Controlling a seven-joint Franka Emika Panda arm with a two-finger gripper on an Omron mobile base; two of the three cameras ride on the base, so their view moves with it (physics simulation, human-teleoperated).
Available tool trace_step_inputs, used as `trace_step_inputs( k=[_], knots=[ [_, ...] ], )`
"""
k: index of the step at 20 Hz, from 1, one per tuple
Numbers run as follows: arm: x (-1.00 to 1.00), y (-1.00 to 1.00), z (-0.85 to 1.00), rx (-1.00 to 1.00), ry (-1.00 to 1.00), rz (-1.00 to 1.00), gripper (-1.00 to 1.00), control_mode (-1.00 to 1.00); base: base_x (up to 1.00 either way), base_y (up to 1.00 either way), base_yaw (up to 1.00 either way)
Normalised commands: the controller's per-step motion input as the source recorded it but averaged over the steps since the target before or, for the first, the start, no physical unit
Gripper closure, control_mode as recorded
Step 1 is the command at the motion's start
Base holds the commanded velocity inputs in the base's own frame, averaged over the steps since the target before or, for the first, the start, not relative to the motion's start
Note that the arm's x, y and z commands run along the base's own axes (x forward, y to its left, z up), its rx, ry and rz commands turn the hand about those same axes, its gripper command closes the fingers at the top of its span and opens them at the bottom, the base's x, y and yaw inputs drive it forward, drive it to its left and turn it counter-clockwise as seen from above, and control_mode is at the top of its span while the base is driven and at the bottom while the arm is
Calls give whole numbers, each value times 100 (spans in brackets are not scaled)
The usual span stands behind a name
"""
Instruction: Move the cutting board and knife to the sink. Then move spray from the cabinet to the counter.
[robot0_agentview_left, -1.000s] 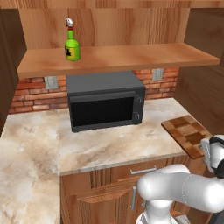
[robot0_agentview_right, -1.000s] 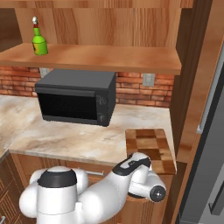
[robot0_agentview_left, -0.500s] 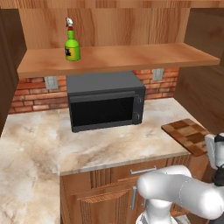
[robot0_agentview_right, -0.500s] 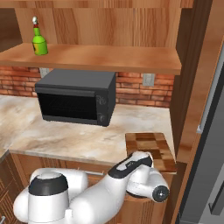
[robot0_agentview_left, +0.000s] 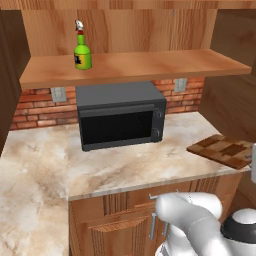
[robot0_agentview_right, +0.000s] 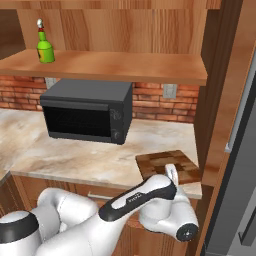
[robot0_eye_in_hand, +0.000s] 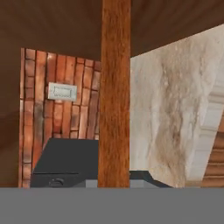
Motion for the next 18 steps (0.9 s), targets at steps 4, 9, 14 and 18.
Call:
trace_step_inputs(
  k=[4,9,14,18],
  knots=[
    [-32,48,99,3,-30,0,100,-100,0,0,0],
    [-22,64,95,0,-29,0,100,-100,0,0,0],
    [0,72,58,-9,-6,0,100,-100,0,0,0],
    [0,49,43,-12,5,0,100,-100,0,0,0]
  ],
)
